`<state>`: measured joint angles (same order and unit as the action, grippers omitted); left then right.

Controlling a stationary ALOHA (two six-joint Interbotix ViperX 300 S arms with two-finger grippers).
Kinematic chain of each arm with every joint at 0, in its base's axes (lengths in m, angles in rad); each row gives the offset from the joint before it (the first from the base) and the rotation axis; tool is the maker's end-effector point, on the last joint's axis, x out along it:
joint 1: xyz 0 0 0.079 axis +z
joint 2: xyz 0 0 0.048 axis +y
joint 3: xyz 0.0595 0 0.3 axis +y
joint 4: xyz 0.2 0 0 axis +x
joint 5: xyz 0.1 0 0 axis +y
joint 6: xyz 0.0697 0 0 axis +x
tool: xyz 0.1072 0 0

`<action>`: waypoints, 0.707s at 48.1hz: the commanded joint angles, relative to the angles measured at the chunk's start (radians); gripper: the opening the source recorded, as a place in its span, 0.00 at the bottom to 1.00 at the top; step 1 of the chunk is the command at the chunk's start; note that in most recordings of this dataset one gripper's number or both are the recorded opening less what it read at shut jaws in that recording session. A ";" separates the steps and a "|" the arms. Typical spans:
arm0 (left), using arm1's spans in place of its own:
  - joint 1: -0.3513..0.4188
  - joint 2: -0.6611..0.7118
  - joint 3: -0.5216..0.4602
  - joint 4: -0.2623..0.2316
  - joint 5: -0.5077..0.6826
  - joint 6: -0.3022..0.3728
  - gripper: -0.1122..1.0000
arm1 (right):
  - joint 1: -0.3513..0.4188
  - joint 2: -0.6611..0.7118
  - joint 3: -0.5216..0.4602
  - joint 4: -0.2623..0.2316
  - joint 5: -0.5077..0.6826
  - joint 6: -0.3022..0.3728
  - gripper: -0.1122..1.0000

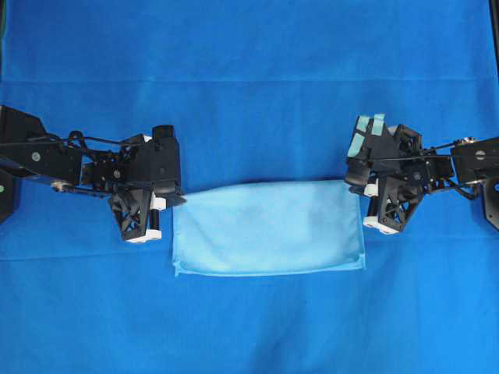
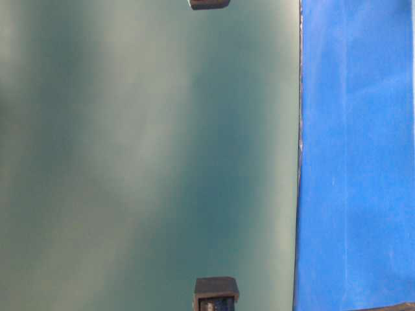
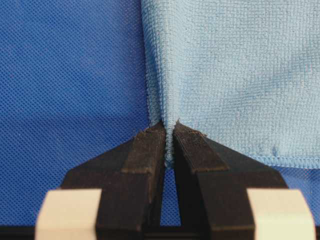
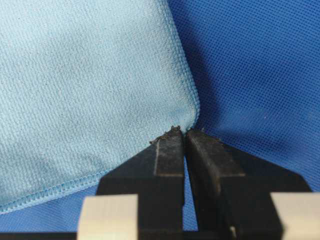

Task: Fold the light blue towel.
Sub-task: 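Lower the held corners onto the near edge and release, then grasp the folded towel's ends and rotate it to vertical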

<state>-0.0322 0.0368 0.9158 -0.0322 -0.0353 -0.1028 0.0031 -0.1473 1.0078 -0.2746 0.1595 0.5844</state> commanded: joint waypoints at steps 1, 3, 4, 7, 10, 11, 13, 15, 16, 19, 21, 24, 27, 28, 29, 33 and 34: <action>0.002 -0.034 -0.023 0.003 0.037 0.005 0.12 | 0.003 -0.034 -0.015 0.000 0.015 0.003 0.12; 0.002 -0.049 -0.032 0.003 0.069 0.005 0.12 | 0.006 -0.054 -0.018 0.000 0.037 0.005 0.12; 0.000 -0.061 -0.038 0.003 0.089 0.005 0.12 | 0.008 -0.066 -0.020 0.000 0.049 0.006 0.12; 0.002 -0.101 -0.061 0.003 0.149 0.003 0.12 | 0.017 -0.109 -0.029 0.002 0.092 0.008 0.12; -0.002 -0.140 -0.081 0.002 0.202 0.003 0.12 | 0.028 -0.155 -0.038 0.002 0.133 0.009 0.12; -0.002 -0.152 -0.087 0.003 0.219 0.003 0.12 | 0.034 -0.179 -0.043 0.002 0.153 0.008 0.12; -0.005 -0.178 -0.100 0.003 0.250 0.005 0.12 | 0.041 -0.210 -0.049 0.002 0.178 0.008 0.12; -0.006 -0.202 -0.109 0.003 0.279 0.005 0.12 | 0.049 -0.236 -0.054 0.002 0.201 0.009 0.12; -0.009 -0.212 -0.112 0.003 0.290 0.003 0.12 | 0.054 -0.250 -0.055 0.002 0.212 0.011 0.12; -0.014 -0.250 -0.120 0.002 0.325 0.003 0.12 | 0.064 -0.285 -0.055 0.002 0.238 0.014 0.12; -0.015 -0.268 -0.121 0.003 0.337 0.002 0.12 | 0.071 -0.305 -0.055 0.002 0.253 0.015 0.12; -0.018 -0.296 -0.118 0.003 0.341 0.000 0.12 | 0.074 -0.330 -0.051 0.003 0.264 0.017 0.12; -0.021 -0.316 -0.114 0.002 0.341 -0.002 0.12 | 0.075 -0.345 -0.046 0.003 0.268 0.018 0.12; -0.023 -0.322 -0.112 0.003 0.341 -0.002 0.12 | 0.077 -0.350 -0.044 0.003 0.272 0.017 0.12; -0.023 -0.327 -0.112 0.003 0.341 -0.002 0.12 | 0.075 -0.353 -0.043 0.003 0.272 0.017 0.12; -0.023 -0.337 -0.107 0.002 0.339 -0.002 0.12 | 0.077 -0.357 -0.041 -0.003 0.270 0.018 0.12; -0.023 -0.339 -0.106 0.003 0.337 -0.002 0.12 | 0.075 -0.356 -0.041 -0.003 0.267 0.017 0.12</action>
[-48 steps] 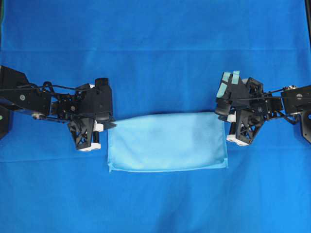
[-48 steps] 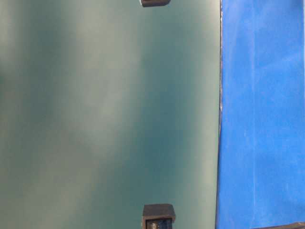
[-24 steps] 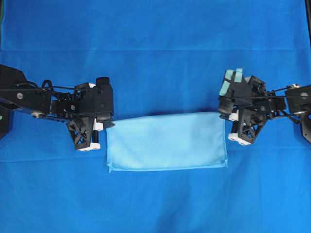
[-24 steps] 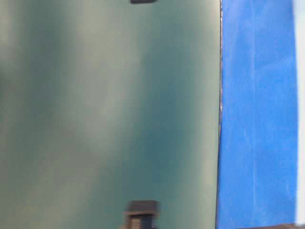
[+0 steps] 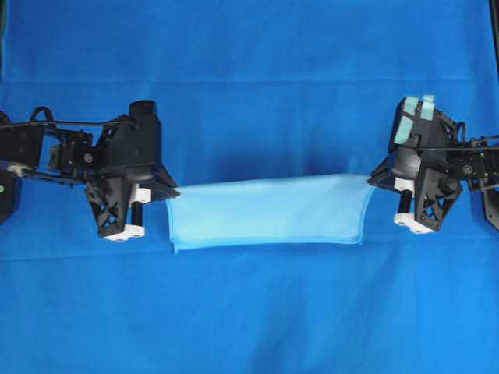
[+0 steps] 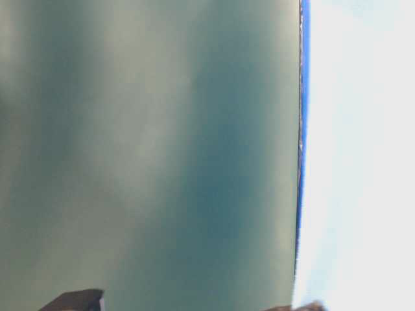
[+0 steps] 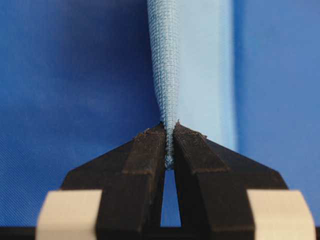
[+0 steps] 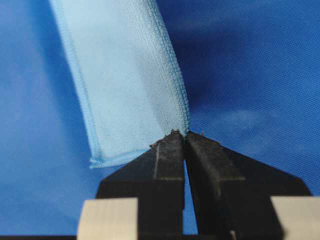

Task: Fold the light blue towel.
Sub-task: 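Grasp the folded towel's ends and rotate it to vertical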

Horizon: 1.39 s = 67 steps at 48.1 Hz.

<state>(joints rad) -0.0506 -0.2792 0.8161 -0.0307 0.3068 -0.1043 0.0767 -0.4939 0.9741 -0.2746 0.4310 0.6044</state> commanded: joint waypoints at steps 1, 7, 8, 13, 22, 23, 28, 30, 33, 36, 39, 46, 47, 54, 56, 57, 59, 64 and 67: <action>-0.005 -0.021 -0.006 0.002 -0.005 0.000 0.12 | 0.002 -0.008 -0.008 -0.005 -0.005 -0.005 0.12; -0.011 -0.012 -0.015 0.000 -0.023 0.000 0.12 | -0.011 0.005 -0.015 -0.029 -0.009 -0.005 0.12; -0.012 -0.011 -0.017 0.000 -0.029 0.000 0.12 | -0.017 0.006 -0.017 -0.035 -0.009 -0.005 0.12; -0.028 0.002 -0.028 0.000 -0.064 -0.002 0.12 | -0.072 0.015 -0.028 -0.063 -0.009 -0.005 0.12; -0.084 0.052 -0.081 0.002 -0.152 0.002 0.12 | -0.209 0.026 -0.054 -0.143 -0.011 -0.006 0.12; -0.091 0.061 -0.089 0.000 -0.160 0.005 0.12 | -0.224 0.029 -0.058 -0.155 -0.011 -0.006 0.12; -0.114 0.107 -0.140 0.000 -0.187 0.014 0.12 | -0.299 0.051 -0.087 -0.206 -0.026 -0.015 0.12; -0.120 0.127 -0.163 0.002 -0.196 0.015 0.12 | -0.322 0.061 -0.101 -0.218 -0.037 -0.020 0.12; -0.124 0.161 -0.199 0.002 -0.206 0.017 0.12 | -0.351 0.083 -0.124 -0.238 -0.057 -0.023 0.12; -0.129 0.199 -0.242 0.002 -0.212 0.017 0.12 | -0.377 0.109 -0.147 -0.259 -0.075 -0.023 0.12; -0.129 0.235 -0.281 0.002 -0.213 0.017 0.12 | -0.400 0.138 -0.178 -0.281 -0.091 -0.023 0.12; -0.130 0.305 -0.368 0.002 -0.216 0.017 0.12 | -0.445 0.227 -0.264 -0.330 -0.123 -0.023 0.12; -0.129 0.316 -0.379 0.000 -0.216 0.017 0.12 | -0.449 0.239 -0.275 -0.334 -0.126 -0.023 0.12; -0.132 0.368 -0.443 0.002 -0.218 0.017 0.12 | -0.460 0.316 -0.360 -0.360 -0.137 -0.028 0.12; -0.133 0.377 -0.456 0.002 -0.221 0.017 0.12 | -0.460 0.333 -0.380 -0.364 -0.138 -0.034 0.12; -0.135 0.383 -0.460 0.000 -0.224 0.017 0.12 | -0.460 0.341 -0.391 -0.365 -0.137 -0.035 0.12; -0.135 0.390 -0.474 0.002 -0.229 0.017 0.12 | -0.460 0.359 -0.411 -0.365 -0.137 -0.044 0.12; -0.137 0.405 -0.497 0.002 -0.247 0.017 0.12 | -0.463 0.373 -0.433 -0.365 -0.133 -0.058 0.12; -0.137 0.414 -0.512 0.002 -0.262 0.017 0.12 | -0.468 0.371 -0.430 -0.365 -0.130 -0.060 0.12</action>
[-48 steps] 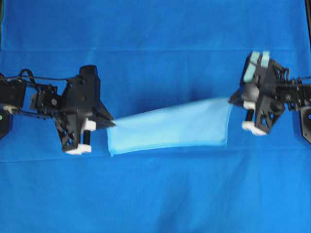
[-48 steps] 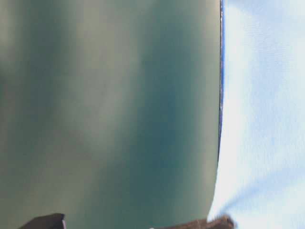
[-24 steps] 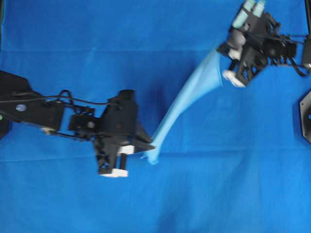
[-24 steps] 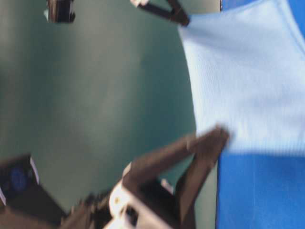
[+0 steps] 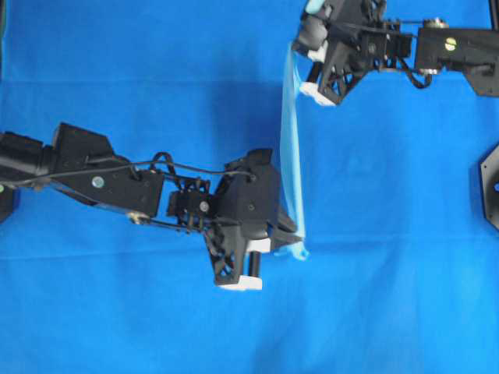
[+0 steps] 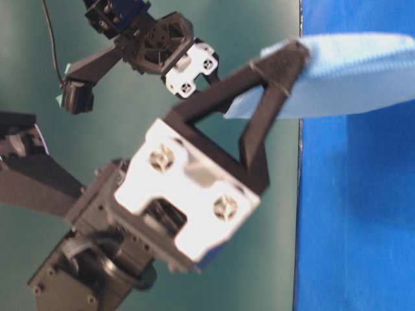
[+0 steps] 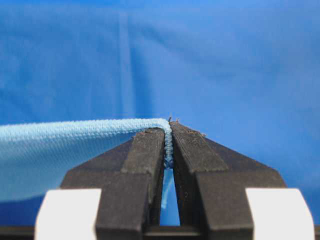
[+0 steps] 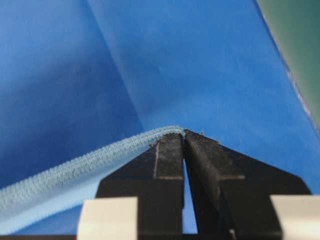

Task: Fold the light blue towel.
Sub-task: 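Grasp the folded towel's ends and rotate it to vertical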

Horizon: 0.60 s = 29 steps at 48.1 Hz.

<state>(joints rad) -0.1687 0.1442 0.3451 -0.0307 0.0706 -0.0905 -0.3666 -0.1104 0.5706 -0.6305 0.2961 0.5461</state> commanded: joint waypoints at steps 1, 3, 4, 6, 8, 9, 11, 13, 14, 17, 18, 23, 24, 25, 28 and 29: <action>-0.018 -0.005 -0.046 0.002 -0.032 0.003 0.12 | -0.028 -0.015 -0.023 -0.009 0.009 -0.002 0.12; -0.018 0.008 -0.060 0.000 -0.041 0.003 0.12 | -0.032 -0.023 -0.015 -0.009 0.020 -0.002 0.12; -0.018 0.014 -0.067 0.002 -0.046 0.005 0.12 | -0.032 -0.028 -0.008 -0.009 0.025 -0.002 0.12; -0.018 0.028 -0.086 0.002 -0.051 0.006 0.12 | -0.038 -0.041 0.005 -0.008 0.037 -0.002 0.12; -0.018 0.048 -0.112 0.002 -0.052 0.008 0.12 | -0.041 -0.058 0.020 -0.009 0.048 0.000 0.12; -0.018 0.057 -0.124 0.002 -0.052 0.009 0.12 | -0.043 -0.067 0.031 -0.009 0.051 0.002 0.12; -0.018 0.074 -0.147 0.002 -0.052 0.009 0.12 | -0.044 -0.087 0.049 -0.008 0.057 0.006 0.12; -0.018 0.092 -0.175 0.002 -0.054 0.009 0.12 | -0.046 -0.115 0.075 -0.008 0.061 0.009 0.12; -0.018 0.101 -0.187 0.002 -0.054 0.009 0.12 | -0.046 -0.126 0.086 -0.008 0.061 0.009 0.12; -0.018 0.129 -0.225 0.002 -0.054 0.009 0.12 | -0.046 -0.161 0.118 -0.005 0.061 0.012 0.12; -0.018 0.138 -0.238 0.003 -0.054 0.009 0.12 | -0.048 -0.170 0.129 -0.005 0.061 0.012 0.12; -0.017 0.178 -0.288 0.003 -0.055 0.009 0.12 | -0.046 -0.212 0.170 -0.005 0.064 0.014 0.12; -0.017 0.186 -0.295 0.002 -0.057 0.011 0.12 | -0.048 -0.218 0.178 -0.002 0.066 0.014 0.12; -0.018 0.190 -0.301 0.002 -0.058 0.009 0.12 | -0.046 -0.222 0.183 0.000 0.066 0.014 0.12; -0.017 0.198 -0.305 0.003 -0.063 0.009 0.12 | -0.046 -0.224 0.189 0.003 0.066 0.011 0.12; -0.017 0.198 -0.305 0.003 -0.064 0.009 0.12 | -0.046 -0.222 0.189 0.005 0.063 0.009 0.12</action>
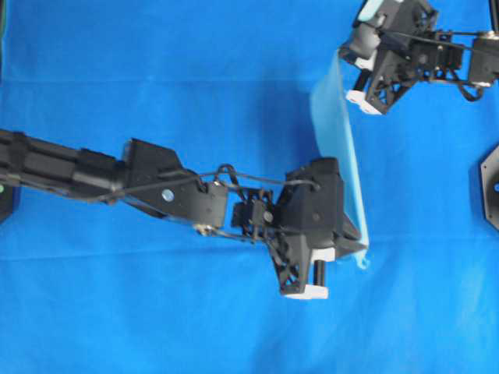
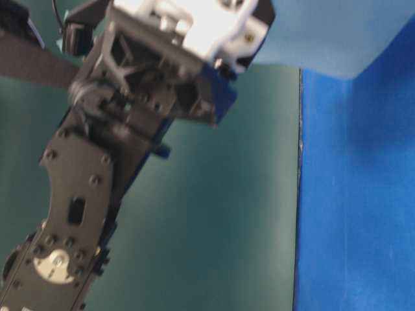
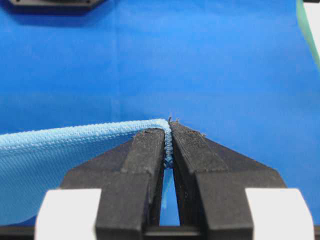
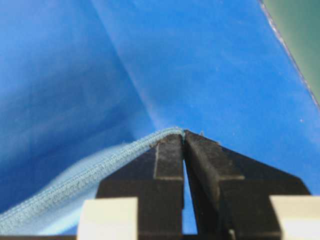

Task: Fold the light blue towel.
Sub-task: 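Grasp the folded towel's ends and rotate it to vertical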

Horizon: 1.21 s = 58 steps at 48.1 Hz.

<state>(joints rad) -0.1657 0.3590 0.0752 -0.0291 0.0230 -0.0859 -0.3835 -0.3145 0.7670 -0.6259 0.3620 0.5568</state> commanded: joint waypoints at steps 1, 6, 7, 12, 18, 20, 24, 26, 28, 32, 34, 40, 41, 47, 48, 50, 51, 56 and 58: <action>-0.021 -0.017 -0.031 0.002 -0.018 0.003 0.12 | -0.029 -0.014 -0.006 0.000 -0.005 -0.003 0.12; -0.025 -0.031 0.006 0.002 -0.018 -0.003 0.12 | -0.026 0.021 -0.018 0.000 -0.021 -0.008 0.12; -0.025 -0.035 0.017 0.000 -0.018 -0.005 0.12 | -0.026 0.032 -0.023 0.000 -0.029 -0.009 0.12; -0.035 -0.064 0.087 0.000 -0.035 -0.020 0.12 | -0.018 0.107 -0.061 0.000 -0.078 -0.011 0.12; -0.057 -0.107 0.195 -0.005 -0.074 -0.048 0.12 | -0.008 0.202 -0.120 0.000 -0.130 -0.012 0.12; -0.061 -0.121 0.230 -0.006 -0.087 -0.063 0.12 | -0.003 0.235 -0.141 0.000 -0.143 -0.014 0.12; -0.074 -0.149 0.298 -0.006 -0.112 -0.101 0.12 | 0.009 0.295 -0.189 -0.002 -0.164 -0.014 0.12; -0.078 -0.161 0.330 -0.008 -0.118 -0.120 0.12 | 0.015 0.316 -0.207 -0.002 -0.167 -0.014 0.12; -0.084 -0.173 0.359 -0.006 -0.120 -0.140 0.12 | 0.020 0.334 -0.222 -0.003 -0.167 -0.014 0.12; -0.087 -0.196 0.417 -0.008 -0.123 -0.170 0.12 | 0.021 0.357 -0.244 -0.002 -0.167 -0.015 0.12; -0.089 -0.206 0.442 -0.006 -0.124 -0.179 0.12 | 0.021 0.368 -0.250 -0.002 -0.167 -0.014 0.12; -0.089 -0.224 0.497 -0.006 -0.130 -0.187 0.12 | 0.021 0.376 -0.250 -0.002 -0.167 -0.009 0.12; -0.089 -0.224 0.502 -0.006 -0.133 -0.189 0.12 | 0.021 0.377 -0.249 -0.002 -0.167 -0.009 0.12; -0.084 -0.215 0.506 -0.006 -0.161 -0.187 0.12 | 0.021 0.379 -0.244 -0.002 -0.167 -0.009 0.12; -0.083 -0.213 0.506 -0.006 -0.163 -0.187 0.12 | 0.021 0.380 -0.244 -0.002 -0.167 -0.009 0.12; -0.081 -0.207 0.506 -0.006 -0.169 -0.187 0.12 | 0.021 0.382 -0.242 -0.002 -0.170 -0.009 0.12; -0.078 -0.206 0.505 -0.006 -0.170 -0.187 0.12 | 0.021 0.383 -0.242 -0.002 -0.173 -0.009 0.12; -0.074 -0.196 0.505 -0.006 -0.175 -0.187 0.13 | 0.021 0.388 -0.242 -0.002 -0.190 -0.009 0.13; -0.074 -0.195 0.505 -0.006 -0.173 -0.187 0.15 | 0.021 0.391 -0.242 -0.002 -0.198 -0.009 0.13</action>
<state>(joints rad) -0.2194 0.1764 0.5906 -0.0353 -0.1411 -0.2761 -0.3497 0.0874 0.5415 -0.6243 0.1795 0.5446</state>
